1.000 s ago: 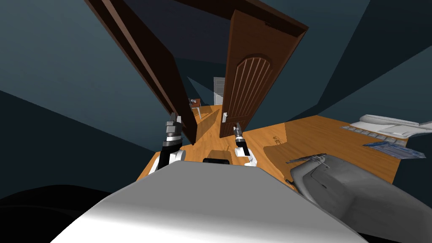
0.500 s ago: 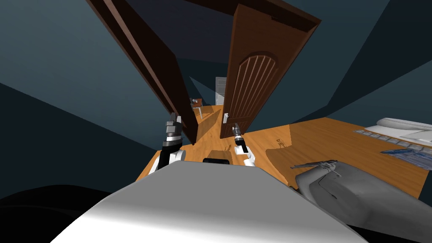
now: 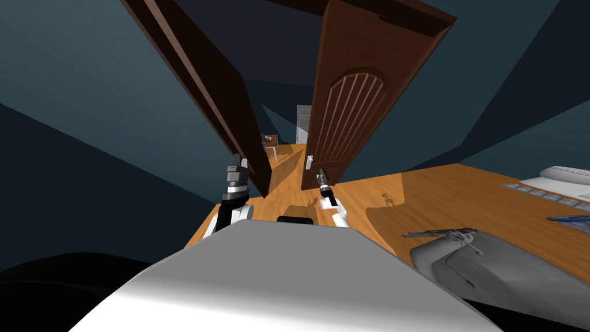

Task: Push the door open

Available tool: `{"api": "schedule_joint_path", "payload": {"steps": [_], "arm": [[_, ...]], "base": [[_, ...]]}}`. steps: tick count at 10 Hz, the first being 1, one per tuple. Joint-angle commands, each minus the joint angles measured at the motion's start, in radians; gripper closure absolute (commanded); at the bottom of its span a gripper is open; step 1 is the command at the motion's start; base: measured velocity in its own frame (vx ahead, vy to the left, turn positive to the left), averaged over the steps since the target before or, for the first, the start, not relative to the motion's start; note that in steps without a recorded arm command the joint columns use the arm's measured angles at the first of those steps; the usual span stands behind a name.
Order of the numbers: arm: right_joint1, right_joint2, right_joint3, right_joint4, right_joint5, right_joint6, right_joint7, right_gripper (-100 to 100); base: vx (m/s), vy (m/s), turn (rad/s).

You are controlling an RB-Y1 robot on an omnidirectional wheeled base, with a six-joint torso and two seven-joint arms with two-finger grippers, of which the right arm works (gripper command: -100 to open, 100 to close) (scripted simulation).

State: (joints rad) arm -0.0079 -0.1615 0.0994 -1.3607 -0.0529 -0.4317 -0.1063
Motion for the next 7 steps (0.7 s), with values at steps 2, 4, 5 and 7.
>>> {"api": "schedule_joint_path", "payload": {"steps": [2,4,5,7], "arm": [[-0.039,-0.013,0.002,0.068,-0.004,-0.002,-0.014,-100],[-0.072,-0.023,0.004,0.122,-0.008,-0.006,-0.026,-100],[-0.104,-0.034,0.006,0.165,-0.012,-0.009,-0.038,-100],[-0.136,-0.044,0.008,0.225,-0.016,-0.013,-0.049,-100]], "base": [[0.048,-0.027,0.065],[0.043,-0.034,0.065],[0.044,-0.039,0.084],[0.058,-0.043,0.079]]}}
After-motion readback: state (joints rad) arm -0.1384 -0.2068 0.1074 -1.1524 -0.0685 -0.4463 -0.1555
